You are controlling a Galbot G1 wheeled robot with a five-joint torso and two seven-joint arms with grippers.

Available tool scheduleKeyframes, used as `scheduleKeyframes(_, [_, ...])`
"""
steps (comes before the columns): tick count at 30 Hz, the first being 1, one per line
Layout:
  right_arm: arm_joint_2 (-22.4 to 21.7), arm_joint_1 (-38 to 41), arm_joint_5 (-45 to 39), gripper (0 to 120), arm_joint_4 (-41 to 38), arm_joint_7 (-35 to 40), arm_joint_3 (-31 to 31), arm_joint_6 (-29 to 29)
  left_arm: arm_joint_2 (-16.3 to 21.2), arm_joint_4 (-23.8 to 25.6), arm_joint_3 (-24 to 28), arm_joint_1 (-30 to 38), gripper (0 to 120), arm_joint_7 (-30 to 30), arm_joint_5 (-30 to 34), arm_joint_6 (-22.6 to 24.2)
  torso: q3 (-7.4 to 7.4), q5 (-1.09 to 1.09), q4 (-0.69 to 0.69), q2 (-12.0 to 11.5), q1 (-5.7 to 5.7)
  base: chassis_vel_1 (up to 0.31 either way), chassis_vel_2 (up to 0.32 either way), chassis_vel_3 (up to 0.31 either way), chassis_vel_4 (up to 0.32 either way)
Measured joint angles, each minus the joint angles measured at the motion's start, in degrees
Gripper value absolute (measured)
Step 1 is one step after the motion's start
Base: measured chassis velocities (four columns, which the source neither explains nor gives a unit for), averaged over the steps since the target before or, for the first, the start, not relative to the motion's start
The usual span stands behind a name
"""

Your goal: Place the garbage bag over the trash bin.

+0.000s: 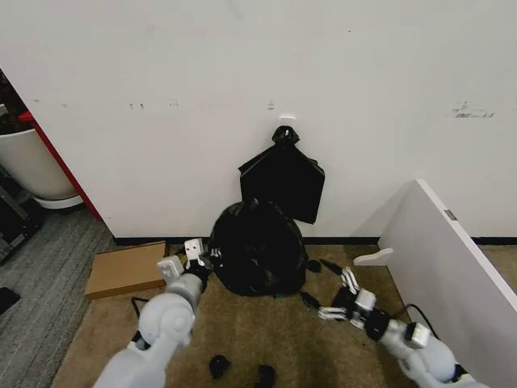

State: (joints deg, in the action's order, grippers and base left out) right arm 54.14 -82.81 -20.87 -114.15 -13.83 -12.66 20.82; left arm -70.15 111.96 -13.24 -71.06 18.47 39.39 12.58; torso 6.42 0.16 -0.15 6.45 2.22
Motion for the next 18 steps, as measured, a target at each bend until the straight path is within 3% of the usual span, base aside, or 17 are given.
scheduleKeyframes(2, [0.0,0.1,0.7,100,-1.8,4.1,1.6,-2.5,-0.3,-0.6,0.1,-0.1,1,-0.4,-1.3,-1.3,0.0,0.01,0.0,0.0,0.0,0.0,0.0,0.0,0.0])
scheduleKeyframes(4, [0.5,1.6,1.2,98,-7.6,17.5,8.4,-12.2,-1.2,-2.3,0.6,-0.3,1,-1.5,-4.1,-4.7,0.0,0.01,0.01,0.0,0.0,0.0,0.0,0.0,0.0])
scheduleKeyframes(8, [2.2,5.1,-3.4,85,-12.6,31.0,17.2,-26.4,-2.3,-4.3,1.1,-0.2,1,-2.9,-5.9,-8.3,0.0,0.02,0.01,0.0,0.0,0.0,0.0,0.0,0.0])
scheduleKeyframes(9, [2.2,5.1,-3.4,85,-12.6,31.0,17.2,-26.4,-2.3,-4.3,1.1,-0.2,1,-2.9,-5.9,-8.3,0.0,0.02,0.01,0.0,0.0,0.0,0.0,0.0,0.0])
scheduleKeyframes(15, [5.1,13.7,-14.2,57,-13.4,43.3,23.4,-37.9,-2.4,-6.6,1.6,0.3,1,-7.2,-9.3,-14.0,0.01,0.02,0.01,0.0,0.0,0.0,0.0,0.0,0.0])
scheduleKeyframes(18, [5.7,16.5,-15.2,48,-12.2,44.7,24.0,-39.6,-2.3,-6.7,1.6,0.3,1,-8.2,-9.9,-14.9,0.01,0.02,0.01,0.0,0.0,0.0,0.0,0.0,0.0])
